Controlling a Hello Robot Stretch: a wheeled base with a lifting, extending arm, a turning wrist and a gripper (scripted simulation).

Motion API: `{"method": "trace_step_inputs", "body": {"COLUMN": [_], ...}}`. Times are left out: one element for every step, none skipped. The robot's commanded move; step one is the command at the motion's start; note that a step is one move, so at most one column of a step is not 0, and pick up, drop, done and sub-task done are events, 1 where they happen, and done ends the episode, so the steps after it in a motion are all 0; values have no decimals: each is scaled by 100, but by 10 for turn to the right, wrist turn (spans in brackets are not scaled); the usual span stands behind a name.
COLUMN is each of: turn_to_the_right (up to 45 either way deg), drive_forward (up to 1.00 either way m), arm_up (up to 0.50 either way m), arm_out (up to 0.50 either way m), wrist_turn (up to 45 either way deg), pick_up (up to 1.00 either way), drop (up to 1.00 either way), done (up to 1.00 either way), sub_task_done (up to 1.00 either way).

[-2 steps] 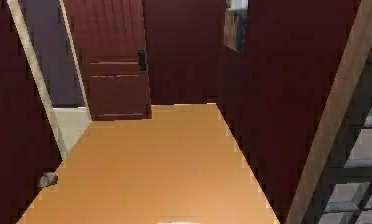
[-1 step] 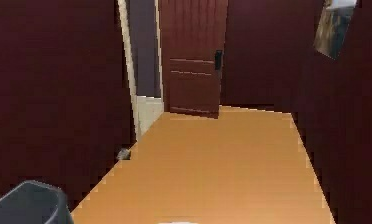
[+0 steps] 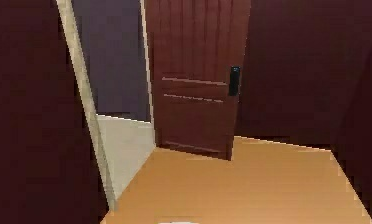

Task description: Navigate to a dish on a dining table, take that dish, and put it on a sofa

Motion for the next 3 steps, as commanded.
{"method": "trace_step_inputs", "body": {"turn_to_the_right": [0, -420, -30], "drive_forward": [85, 0, 0], "arm_up": [0, 0, 0], "arm_out": [0, 0, 0], "wrist_turn": [0, 0, 0], "pick_up": [0, 0, 0], "drop": [0, 0, 0], "done": [0, 0, 0], "sub_task_done": [0, 0, 0]}}
